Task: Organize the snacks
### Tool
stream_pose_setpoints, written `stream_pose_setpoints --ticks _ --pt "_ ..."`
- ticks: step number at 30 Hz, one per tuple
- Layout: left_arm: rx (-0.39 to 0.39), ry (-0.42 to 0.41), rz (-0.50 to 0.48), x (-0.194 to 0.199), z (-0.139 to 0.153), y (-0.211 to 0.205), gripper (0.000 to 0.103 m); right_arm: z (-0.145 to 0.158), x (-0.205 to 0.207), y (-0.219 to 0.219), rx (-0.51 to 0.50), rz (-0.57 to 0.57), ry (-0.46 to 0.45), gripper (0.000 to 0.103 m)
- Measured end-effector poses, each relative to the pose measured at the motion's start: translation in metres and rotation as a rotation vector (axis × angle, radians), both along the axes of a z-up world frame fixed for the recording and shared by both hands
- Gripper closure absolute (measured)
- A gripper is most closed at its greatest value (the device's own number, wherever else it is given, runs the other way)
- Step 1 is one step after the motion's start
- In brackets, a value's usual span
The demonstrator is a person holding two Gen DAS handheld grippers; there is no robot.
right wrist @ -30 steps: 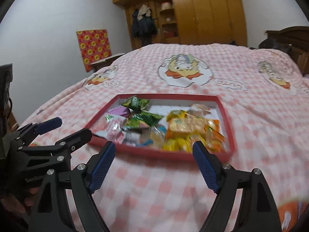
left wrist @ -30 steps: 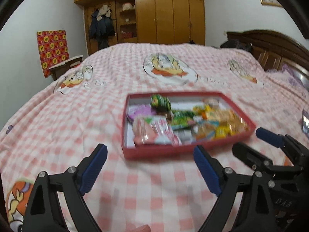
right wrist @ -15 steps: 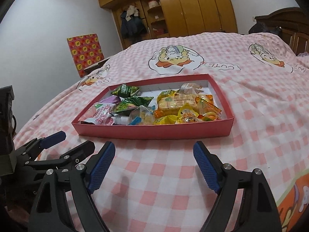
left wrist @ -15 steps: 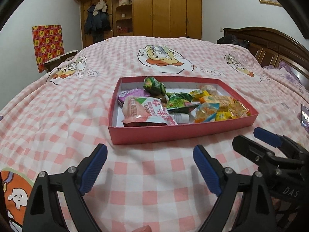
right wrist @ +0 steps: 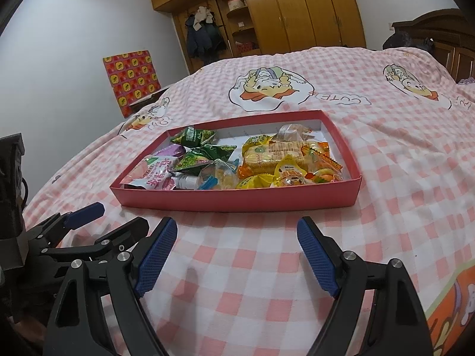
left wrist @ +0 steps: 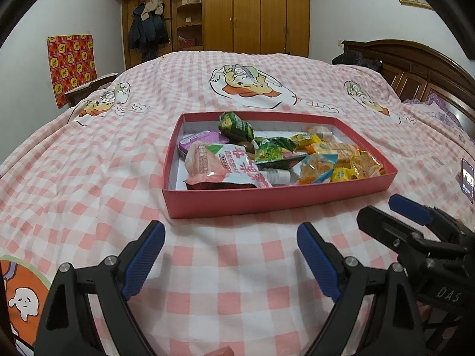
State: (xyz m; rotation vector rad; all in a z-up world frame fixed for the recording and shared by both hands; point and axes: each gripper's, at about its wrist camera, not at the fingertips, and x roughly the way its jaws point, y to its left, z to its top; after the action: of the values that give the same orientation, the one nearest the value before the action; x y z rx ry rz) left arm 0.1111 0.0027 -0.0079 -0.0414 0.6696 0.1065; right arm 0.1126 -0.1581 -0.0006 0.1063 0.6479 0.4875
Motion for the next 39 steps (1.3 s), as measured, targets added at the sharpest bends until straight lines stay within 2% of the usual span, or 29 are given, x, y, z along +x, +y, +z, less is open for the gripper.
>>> stream_pose_setpoints --ticks 39 --pt "0.010 0.010 0.006 0.0015 -0.0057 0.0008 0.010 -0.0029 0.0011 -0.0021 -0.003 -0.010 0.015 0.018"
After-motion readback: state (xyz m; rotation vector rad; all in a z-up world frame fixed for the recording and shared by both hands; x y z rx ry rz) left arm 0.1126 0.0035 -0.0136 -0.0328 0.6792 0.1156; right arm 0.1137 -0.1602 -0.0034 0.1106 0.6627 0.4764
